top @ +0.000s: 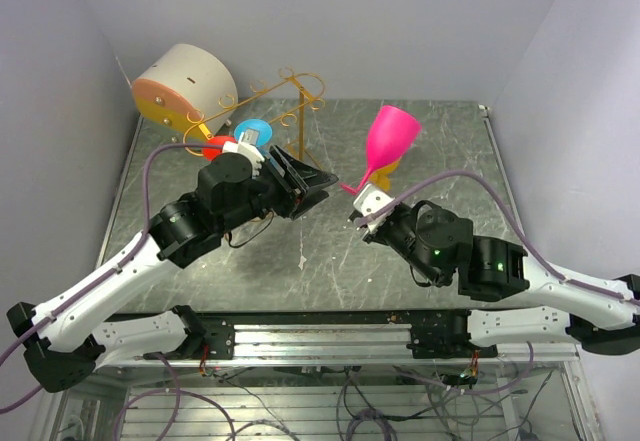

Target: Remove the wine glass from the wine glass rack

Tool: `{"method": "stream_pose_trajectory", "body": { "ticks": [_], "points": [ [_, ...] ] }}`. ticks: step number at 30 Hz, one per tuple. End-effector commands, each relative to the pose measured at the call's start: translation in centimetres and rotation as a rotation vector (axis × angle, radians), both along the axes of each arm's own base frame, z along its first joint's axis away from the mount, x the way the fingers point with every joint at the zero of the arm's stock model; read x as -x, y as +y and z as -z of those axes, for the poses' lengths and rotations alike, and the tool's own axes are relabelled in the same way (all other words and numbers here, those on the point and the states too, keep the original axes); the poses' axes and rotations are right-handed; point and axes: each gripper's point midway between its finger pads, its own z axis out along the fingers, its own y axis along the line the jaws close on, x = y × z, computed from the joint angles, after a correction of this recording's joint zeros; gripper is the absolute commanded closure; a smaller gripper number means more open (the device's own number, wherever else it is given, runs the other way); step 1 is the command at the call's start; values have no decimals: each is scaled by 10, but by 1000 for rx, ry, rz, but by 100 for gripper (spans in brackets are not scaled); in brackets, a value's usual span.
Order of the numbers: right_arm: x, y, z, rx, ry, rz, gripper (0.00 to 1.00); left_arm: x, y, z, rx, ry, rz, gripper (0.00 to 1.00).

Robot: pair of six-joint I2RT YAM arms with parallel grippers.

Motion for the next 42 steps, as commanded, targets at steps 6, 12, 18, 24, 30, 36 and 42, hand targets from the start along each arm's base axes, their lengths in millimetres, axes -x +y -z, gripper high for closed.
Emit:
{"method": "stream_pose_trajectory", "body": {
  "ticks": [6,12,18,24,30,36,42],
  "points": [
    [9,18,-10,-34,-40,-24,100,-3,-6,-5,24,-7,4,36],
    [23,30,-7,-6,-87,-32,100,-4,-7,-4,21,-8,5,36],
    [45,40,-4,23,-163,-46,100,-2,-14,3,23,2,34,38],
    [58,50,5,90,-235,-37,100,1,-21,5,40,-2,73,45],
    [58,46,0,60,-229,-38,100,7,-21,2,77,-34,101,79],
    [57,41,1,57,-213,-24,100,11,-17,-3,118,-72,104,93],
    [55,28,-3,-1,-156,18,90,10,-8,-2,111,-89,73,93]
  ]
}}
